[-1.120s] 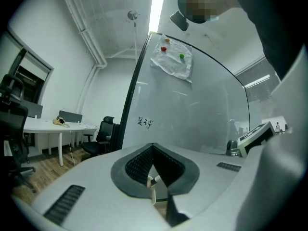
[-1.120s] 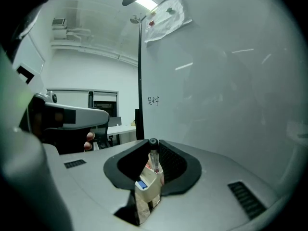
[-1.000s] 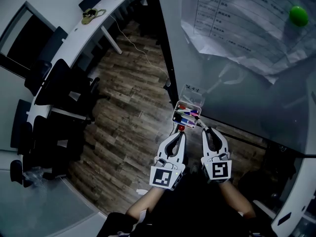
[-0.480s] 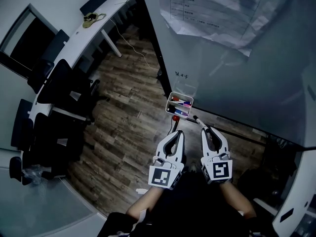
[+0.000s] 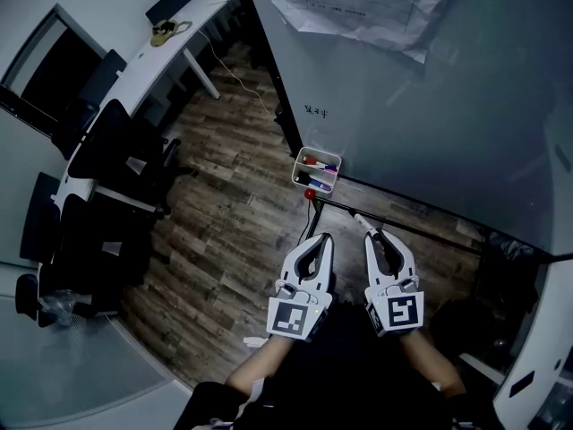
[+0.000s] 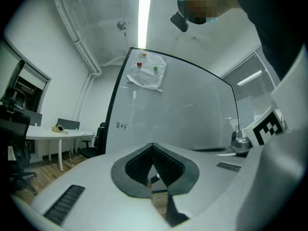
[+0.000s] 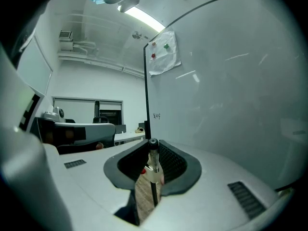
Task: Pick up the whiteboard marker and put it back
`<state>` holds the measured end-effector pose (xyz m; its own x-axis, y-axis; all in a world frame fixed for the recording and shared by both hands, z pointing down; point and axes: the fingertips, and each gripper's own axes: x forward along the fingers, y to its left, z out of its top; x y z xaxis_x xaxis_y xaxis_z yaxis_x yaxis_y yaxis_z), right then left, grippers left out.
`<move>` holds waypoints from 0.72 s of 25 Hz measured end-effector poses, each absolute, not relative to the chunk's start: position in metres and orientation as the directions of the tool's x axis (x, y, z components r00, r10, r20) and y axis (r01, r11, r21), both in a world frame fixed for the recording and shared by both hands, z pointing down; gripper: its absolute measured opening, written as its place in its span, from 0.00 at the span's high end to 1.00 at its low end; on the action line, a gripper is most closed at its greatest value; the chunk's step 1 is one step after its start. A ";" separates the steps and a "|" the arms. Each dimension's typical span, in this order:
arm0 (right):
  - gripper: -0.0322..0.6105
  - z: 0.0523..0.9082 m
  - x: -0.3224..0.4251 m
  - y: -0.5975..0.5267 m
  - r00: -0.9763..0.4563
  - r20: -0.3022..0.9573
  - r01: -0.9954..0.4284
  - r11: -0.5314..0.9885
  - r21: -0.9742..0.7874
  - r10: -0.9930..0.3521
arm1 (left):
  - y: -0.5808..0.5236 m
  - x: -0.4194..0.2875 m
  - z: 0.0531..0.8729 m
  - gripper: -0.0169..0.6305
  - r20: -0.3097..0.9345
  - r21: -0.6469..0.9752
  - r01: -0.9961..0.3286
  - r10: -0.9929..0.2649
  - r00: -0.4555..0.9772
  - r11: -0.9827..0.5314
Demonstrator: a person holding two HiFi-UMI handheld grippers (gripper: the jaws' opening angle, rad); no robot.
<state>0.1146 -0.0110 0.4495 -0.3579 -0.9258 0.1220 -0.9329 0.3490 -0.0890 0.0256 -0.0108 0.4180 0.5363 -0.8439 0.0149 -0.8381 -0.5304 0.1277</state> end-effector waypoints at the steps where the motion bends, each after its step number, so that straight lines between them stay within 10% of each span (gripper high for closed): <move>1: 0.83 0.450 0.114 -0.008 -0.367 0.111 -0.929 0.358 -0.092 -0.923 | -0.008 0.027 0.418 0.96 0.014 0.126 -0.838 -0.844 0.537 -0.531; 18: 0.83 0.445 0.124 0.016 -0.390 0.071 -0.919 0.383 -0.096 -0.918 | 0.015 0.037 0.413 0.96 -0.009 0.101 -0.847 -0.852 0.523 -0.521</move>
<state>0.1243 0.0156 0.4452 -0.3900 -0.9181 0.0710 -0.9188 0.3830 -0.0957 0.0369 0.0147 0.4133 0.5231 -0.8522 -0.0092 -0.8474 -0.5212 0.1010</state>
